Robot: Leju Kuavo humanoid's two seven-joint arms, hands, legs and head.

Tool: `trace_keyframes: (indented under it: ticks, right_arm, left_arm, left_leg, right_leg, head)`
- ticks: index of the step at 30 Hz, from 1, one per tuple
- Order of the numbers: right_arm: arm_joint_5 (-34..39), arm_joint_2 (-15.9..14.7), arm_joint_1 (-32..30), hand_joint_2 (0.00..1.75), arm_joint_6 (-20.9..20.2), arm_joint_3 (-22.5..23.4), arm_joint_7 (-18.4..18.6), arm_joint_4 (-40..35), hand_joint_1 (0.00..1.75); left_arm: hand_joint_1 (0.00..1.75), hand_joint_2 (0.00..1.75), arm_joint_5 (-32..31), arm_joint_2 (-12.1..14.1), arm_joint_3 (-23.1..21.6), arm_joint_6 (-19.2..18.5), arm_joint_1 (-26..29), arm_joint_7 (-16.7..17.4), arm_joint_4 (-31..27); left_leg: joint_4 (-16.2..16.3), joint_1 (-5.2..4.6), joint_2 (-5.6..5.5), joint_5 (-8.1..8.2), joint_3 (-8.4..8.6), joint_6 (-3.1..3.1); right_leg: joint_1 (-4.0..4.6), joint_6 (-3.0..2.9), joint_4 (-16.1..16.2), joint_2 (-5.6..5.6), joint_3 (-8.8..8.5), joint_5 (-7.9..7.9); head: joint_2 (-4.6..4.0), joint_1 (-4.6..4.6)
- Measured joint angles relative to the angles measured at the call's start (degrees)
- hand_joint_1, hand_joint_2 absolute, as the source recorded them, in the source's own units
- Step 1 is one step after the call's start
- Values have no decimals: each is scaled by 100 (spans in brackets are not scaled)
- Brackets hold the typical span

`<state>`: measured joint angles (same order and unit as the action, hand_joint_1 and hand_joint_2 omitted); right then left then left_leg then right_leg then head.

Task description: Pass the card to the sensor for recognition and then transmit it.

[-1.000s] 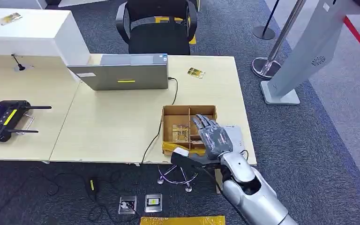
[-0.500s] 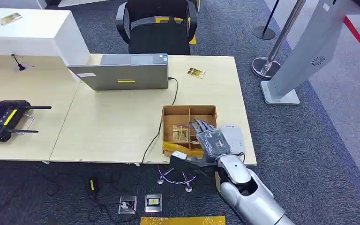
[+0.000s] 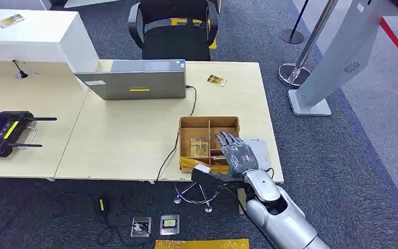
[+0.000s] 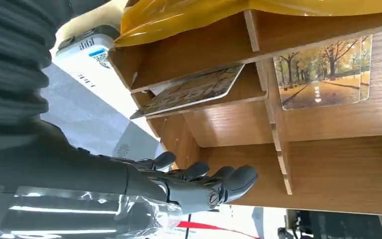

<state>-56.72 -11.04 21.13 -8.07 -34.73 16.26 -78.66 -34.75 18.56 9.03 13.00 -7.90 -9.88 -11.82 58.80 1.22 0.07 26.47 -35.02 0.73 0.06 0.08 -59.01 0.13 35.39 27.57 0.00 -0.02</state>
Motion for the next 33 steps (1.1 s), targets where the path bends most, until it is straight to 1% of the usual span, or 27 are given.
trace_keyframes:
  ticks: [11,12,13,14,15,18,32,33]
  right_arm:
    - [17,-26,4,175,7,2,-15,9,0]
    - [17,-28,4,175,7,2,-18,9,70]
    - [28,-30,4,175,7,2,-24,9,164]
    - [37,-33,4,175,7,2,-37,9,164]
    - [57,-35,4,175,4,2,-57,9,175]
    - [122,-37,4,175,-11,2,-120,9,175]
    - [205,-39,35,175,-79,2,-125,9,173]
    - [205,-39,34,175,-79,2,-127,9,175]
  left_arm:
    - [0,0,0,-26,0,11,0,0,0]
    - [0,0,0,-28,0,13,0,0,0]
    - [0,0,0,-28,0,18,0,0,0]
    - [0,0,0,-33,0,20,0,0,0]
    - [0,0,0,-37,0,20,0,0,0]
    - [0,0,-2,-46,0,22,0,0,0]
    - [0,0,-39,-92,-2,22,-1,0,0]
    - [0,0,-39,-96,-2,22,-1,0,0]
  left_leg:
    - [0,0,0,0,0,0]
    - [0,0,0,0,0,0]
    - [0,0,0,0,0,0]
    - [0,0,0,0,0,0]
    - [0,0,0,0,0,0]
    - [0,0,0,0,0,0]
    - [0,0,0,0,0,0]
    - [0,0,0,0,0,0]
  right_leg:
    - [0,0,0,0,1,0]
    - [0,0,0,0,1,0]
    - [0,0,0,0,0,0]
    - [0,0,0,0,1,0]
    - [0,0,0,0,1,0]
    - [0,0,0,0,0,0]
    - [0,0,0,0,0,0]
    - [0,0,0,0,0,0]
  head:
    - [0,-2]
    - [0,0]
    - [0,0]
    - [0,0]
    - [0,0]
    - [0,0]
    - [0,0]
    - [0,0]
